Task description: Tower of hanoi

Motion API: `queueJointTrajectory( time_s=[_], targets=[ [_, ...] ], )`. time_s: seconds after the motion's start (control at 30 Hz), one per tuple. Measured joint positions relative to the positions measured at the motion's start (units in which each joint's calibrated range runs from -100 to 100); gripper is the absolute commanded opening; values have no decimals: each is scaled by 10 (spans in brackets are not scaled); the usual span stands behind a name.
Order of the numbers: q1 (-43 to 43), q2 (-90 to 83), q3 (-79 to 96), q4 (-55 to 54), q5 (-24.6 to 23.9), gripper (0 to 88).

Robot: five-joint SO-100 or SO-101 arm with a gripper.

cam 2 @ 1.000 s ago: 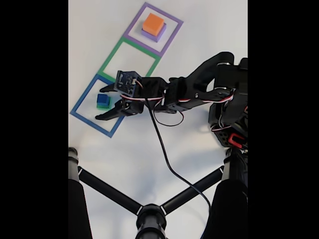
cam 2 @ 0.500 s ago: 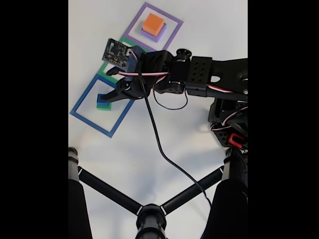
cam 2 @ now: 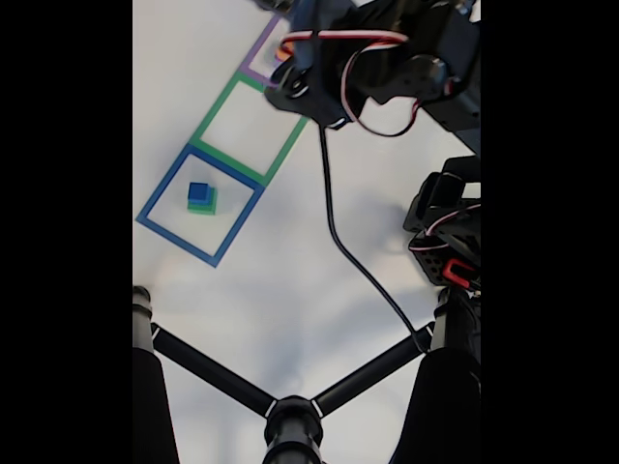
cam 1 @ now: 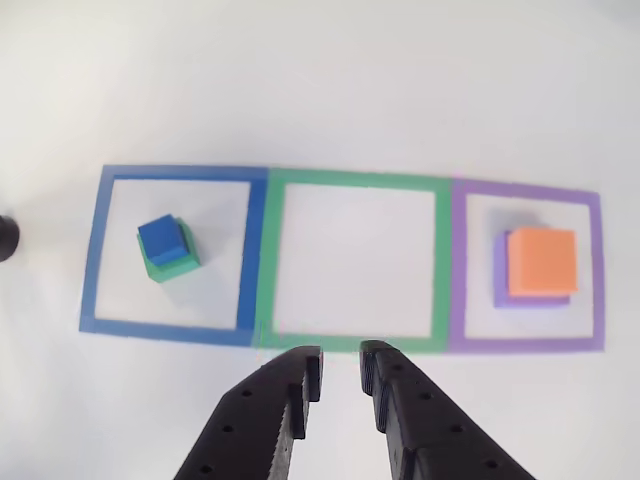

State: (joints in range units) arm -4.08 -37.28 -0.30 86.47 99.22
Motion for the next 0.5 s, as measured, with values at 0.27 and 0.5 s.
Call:
queueJointTrajectory(
  time_s=[0.27,0.5],
  targets=[
    [87,11,-156,119,0,0],
    [159,3,-148,120,0,1]
  ],
)
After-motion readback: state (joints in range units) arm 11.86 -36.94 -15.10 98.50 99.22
